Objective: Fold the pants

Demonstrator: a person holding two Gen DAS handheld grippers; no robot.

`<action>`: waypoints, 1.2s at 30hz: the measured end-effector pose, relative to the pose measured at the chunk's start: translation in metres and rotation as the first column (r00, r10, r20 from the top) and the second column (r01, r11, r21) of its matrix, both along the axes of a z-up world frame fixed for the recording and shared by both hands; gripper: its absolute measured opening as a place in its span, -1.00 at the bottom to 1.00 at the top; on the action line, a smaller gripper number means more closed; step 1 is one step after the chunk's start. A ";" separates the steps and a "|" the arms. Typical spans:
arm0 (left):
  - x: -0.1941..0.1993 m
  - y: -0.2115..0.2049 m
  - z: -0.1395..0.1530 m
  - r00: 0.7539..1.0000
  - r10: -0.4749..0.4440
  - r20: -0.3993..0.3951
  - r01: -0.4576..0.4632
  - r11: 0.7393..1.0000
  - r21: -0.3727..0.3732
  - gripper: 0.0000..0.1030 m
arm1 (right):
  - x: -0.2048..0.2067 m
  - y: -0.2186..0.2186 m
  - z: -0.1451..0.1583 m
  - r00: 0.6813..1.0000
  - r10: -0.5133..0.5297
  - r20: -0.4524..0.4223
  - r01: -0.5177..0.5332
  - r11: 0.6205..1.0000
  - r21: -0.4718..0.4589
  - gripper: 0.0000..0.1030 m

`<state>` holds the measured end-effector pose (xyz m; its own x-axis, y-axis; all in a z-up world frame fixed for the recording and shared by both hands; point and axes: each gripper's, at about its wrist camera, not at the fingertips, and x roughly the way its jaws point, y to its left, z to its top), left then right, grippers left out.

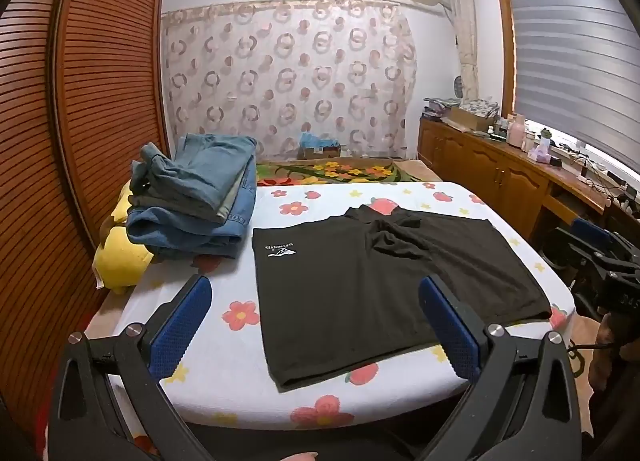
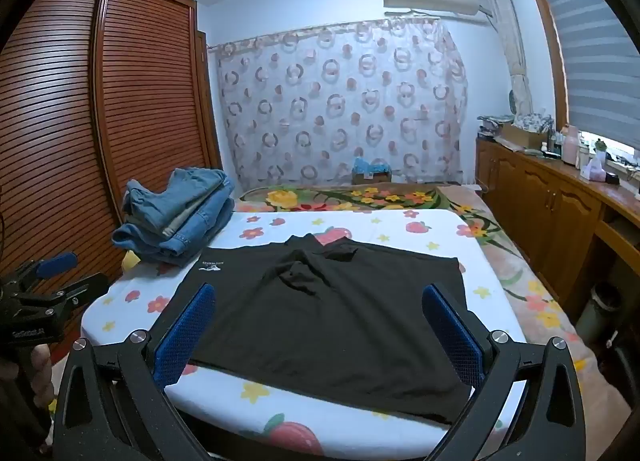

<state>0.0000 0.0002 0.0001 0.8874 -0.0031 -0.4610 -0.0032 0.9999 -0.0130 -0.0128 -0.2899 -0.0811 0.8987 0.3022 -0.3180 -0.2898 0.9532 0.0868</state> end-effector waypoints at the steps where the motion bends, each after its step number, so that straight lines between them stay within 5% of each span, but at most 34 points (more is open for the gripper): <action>1: 0.000 0.000 0.000 1.000 -0.001 0.002 0.001 1.000 0.000 1.00 | 0.000 0.000 0.000 1.000 0.000 0.003 0.000 1.000 0.000 1.00; 36: -0.002 0.001 0.001 1.000 0.006 -0.002 -0.006 1.000 0.000 1.00 | -0.004 0.000 -0.001 1.000 0.006 0.024 -0.006 1.000 0.005 1.00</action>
<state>-0.0015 0.0011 0.0013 0.8864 0.0020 -0.4629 -0.0088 0.9999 -0.0127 -0.0166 -0.2897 -0.0817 0.9040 0.3095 -0.2950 -0.2978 0.9508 0.0849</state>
